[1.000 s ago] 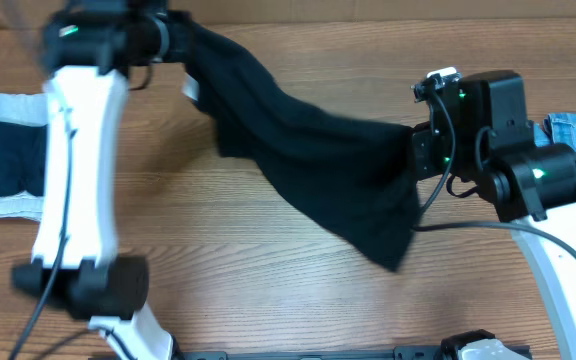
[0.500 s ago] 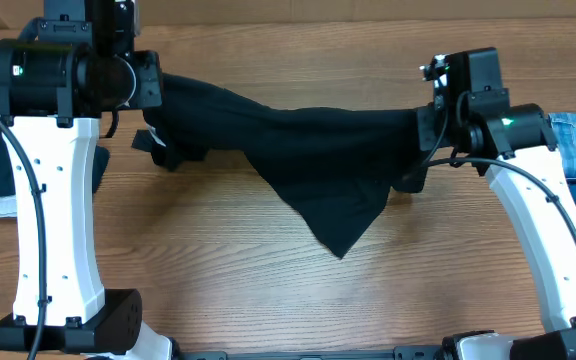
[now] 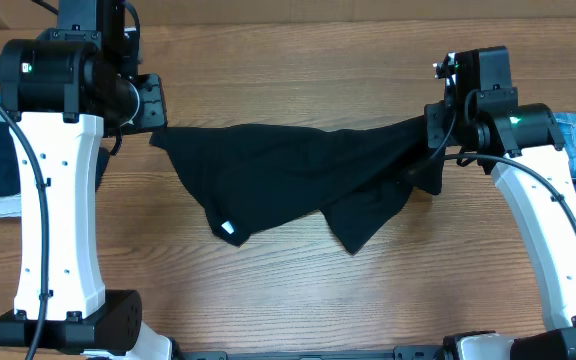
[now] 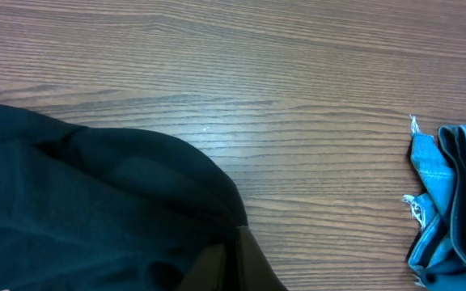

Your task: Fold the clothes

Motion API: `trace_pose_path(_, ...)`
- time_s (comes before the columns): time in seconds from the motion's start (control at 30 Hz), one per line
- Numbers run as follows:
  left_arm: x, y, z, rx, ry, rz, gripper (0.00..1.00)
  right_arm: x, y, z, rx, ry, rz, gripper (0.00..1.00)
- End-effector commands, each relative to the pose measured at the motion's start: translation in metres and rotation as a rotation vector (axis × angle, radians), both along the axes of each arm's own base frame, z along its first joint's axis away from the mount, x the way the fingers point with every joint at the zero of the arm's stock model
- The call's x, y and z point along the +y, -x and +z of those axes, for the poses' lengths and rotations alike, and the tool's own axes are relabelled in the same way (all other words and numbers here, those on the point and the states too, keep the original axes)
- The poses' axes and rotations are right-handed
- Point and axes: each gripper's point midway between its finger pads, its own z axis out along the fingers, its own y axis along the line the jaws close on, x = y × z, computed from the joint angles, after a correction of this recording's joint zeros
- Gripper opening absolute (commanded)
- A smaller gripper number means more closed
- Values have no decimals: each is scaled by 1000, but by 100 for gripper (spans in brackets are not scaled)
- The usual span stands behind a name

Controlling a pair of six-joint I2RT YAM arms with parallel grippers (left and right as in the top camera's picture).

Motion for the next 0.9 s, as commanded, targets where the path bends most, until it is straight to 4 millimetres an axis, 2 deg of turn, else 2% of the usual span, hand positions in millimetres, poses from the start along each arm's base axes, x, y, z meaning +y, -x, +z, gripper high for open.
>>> trace_pose_path(0.0, -27, -13, -5, -28, 100, -90, 51, -1, -1, 11, -32, -14, -8, 4)
trace_pose_path(0.03, -34, -21, -19, -13, 108, -112, 53, 1, -1, 11, -31, -23, -2, 4)
trace_pose_path(0.07, -54, -30, -52, 42, 162, -157, 52, 2, -1, 11, -31, -24, -1, 4)
trace_pose_path(0.1, -66, -32, -71, 80, 199, -189, 51, 2, -1, 11, -31, -24, -1, 4)
trace_pose_path(0.13, -82, -34, -106, 154, 246, -226, 49, 2, -1, 11, -31, -24, -1, 4)
trace_pose_path(0.23, -91, -35, -190, 309, 252, -231, 41, 2, -1, 11, -31, -24, -1, 4)
trace_pose_path(0.3, -95, -32, -227, 386, 278, -225, 36, 2, -1, 11, -31, -24, -1, 4)
trace_pose_path(0.33, -97, -29, -239, 413, 292, -224, 36, 2, -1, 11, -31, -24, -1, 4)
trace_pose_path(0.4, -94, -25, -259, 456, 273, -214, 37, 2, -1, 11, -31, -24, -1, 4)
trace_pose_path(0.47, -92, -22, -269, 473, 267, -211, 38, 2, -1, 11, -31, -24, -1, 4)
trace_pose_path(0.6, -90, -19, -273, 481, 257, -208, 36, 2, -2, 12, -39, -25, -1, 4)
trace_pose_path(0.73, -62, -24, -278, 471, 118, -178, 37, 2, -2, 12, -38, -25, -1, 4)
trace_pose_path(0.87, -50, -30, -279, 453, 114, -157, 39, 2, -1, 11, -33, -24, -1, 4)
